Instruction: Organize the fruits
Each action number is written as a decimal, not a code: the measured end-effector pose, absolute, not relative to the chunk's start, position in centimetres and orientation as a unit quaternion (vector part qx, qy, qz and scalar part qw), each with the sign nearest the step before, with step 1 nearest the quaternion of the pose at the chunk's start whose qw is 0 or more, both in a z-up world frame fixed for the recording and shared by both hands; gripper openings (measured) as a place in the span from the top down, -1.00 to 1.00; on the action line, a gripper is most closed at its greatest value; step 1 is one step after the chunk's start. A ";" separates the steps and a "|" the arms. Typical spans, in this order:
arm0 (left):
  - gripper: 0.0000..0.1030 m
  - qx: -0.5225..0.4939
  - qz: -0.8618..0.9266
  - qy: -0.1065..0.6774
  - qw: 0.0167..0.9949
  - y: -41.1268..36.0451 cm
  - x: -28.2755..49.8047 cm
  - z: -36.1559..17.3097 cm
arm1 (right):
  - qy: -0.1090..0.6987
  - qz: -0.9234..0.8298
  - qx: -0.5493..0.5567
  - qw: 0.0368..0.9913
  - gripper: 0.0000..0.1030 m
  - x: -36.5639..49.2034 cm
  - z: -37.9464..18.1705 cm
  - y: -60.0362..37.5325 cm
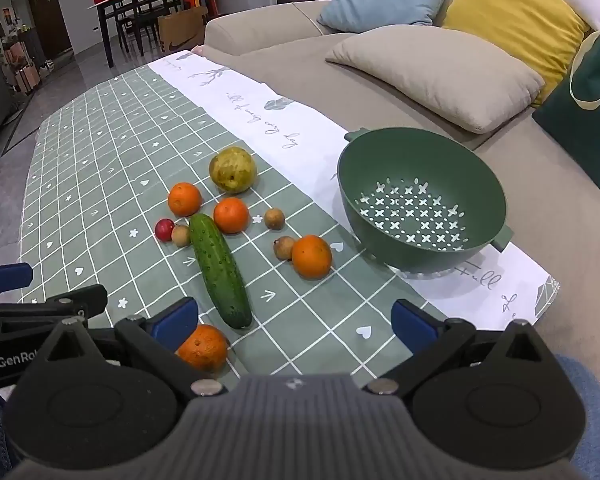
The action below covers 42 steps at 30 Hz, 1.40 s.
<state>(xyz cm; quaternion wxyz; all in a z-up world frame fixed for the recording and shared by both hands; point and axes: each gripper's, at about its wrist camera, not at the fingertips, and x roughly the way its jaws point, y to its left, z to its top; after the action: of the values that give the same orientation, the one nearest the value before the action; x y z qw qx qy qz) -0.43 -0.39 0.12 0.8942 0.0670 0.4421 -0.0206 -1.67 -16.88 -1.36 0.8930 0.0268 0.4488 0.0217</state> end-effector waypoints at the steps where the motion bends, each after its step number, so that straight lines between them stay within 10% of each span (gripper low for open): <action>1: -0.84 0.067 -0.021 0.442 0.894 -0.4 -0.5 0.2 | 0.449 0.021 0.026 0.893 -0.91 -1.7 -1.3 -16.9; 42: -0.83 0.066 -0.021 0.444 0.893 -0.4 -0.9 -0.2 | 0.449 0.018 0.016 0.893 -0.91 -1.9 -1.4 -16.8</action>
<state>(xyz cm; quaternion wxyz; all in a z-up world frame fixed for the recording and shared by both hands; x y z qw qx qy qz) -0.92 -0.39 -0.23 0.8933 0.0659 0.4442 -0.0214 -1.90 -16.76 -1.41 0.8931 0.0161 0.4493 0.0178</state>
